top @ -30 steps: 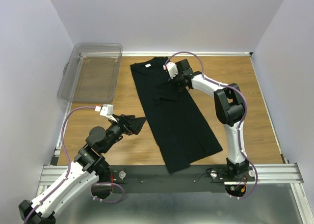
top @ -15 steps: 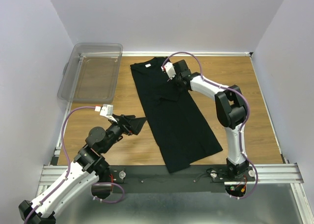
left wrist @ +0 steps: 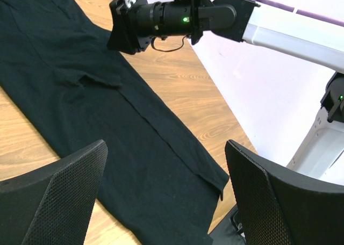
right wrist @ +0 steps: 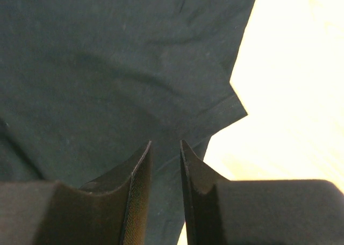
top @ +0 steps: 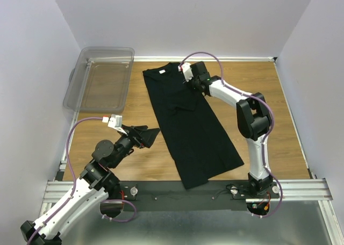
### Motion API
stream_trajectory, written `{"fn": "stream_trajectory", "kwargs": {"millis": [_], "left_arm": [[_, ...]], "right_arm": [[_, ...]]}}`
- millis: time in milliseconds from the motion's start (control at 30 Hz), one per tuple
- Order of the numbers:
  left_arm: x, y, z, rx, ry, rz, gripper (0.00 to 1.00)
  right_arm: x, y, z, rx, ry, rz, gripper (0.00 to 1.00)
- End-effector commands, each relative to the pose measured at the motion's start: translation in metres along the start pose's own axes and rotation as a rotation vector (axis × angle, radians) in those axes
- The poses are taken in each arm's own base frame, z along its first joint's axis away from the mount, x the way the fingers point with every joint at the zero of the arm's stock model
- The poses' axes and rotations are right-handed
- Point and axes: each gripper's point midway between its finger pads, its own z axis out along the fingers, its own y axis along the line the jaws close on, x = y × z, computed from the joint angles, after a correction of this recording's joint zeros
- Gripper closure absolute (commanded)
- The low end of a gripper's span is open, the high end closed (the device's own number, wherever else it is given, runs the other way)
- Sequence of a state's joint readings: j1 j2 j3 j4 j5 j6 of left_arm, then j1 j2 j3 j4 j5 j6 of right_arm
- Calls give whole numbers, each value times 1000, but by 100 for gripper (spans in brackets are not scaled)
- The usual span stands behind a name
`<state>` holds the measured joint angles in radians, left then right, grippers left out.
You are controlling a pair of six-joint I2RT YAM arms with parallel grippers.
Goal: Fold and stack the t-shirts
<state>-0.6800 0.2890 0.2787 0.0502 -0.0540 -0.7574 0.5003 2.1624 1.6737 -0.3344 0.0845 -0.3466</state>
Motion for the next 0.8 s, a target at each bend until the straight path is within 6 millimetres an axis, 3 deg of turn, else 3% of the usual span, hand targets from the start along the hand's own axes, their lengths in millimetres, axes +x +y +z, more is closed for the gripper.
{"fn": "stream_trajectory", "kwargs": {"millis": [0, 67, 233, 267, 333, 533, 767], "left_arm": [[2, 1, -1, 6, 5, -5, 2], [3, 1, 0, 6, 7, -3, 2], [4, 2, 2, 3, 11, 0, 2], [5, 3, 2, 0, 14, 2, 2], [5, 2, 2, 2, 16, 0, 2], [5, 4, 1, -7, 12, -4, 2], [6, 5, 1, -9, 15, -6, 2]], "right_arm": [[-28, -31, -16, -40, -110, 199, 63], [-26, -49, -20, -106, -145, 293, 55], [-6, -62, -4, -236, -138, 504, 53], [6, -64, 6, -258, -120, 529, 53], [3, -72, 10, -281, -131, 598, 53], [5, -63, 33, -404, -127, 701, 52], [6, -52, 45, -469, -113, 752, 53]]}}
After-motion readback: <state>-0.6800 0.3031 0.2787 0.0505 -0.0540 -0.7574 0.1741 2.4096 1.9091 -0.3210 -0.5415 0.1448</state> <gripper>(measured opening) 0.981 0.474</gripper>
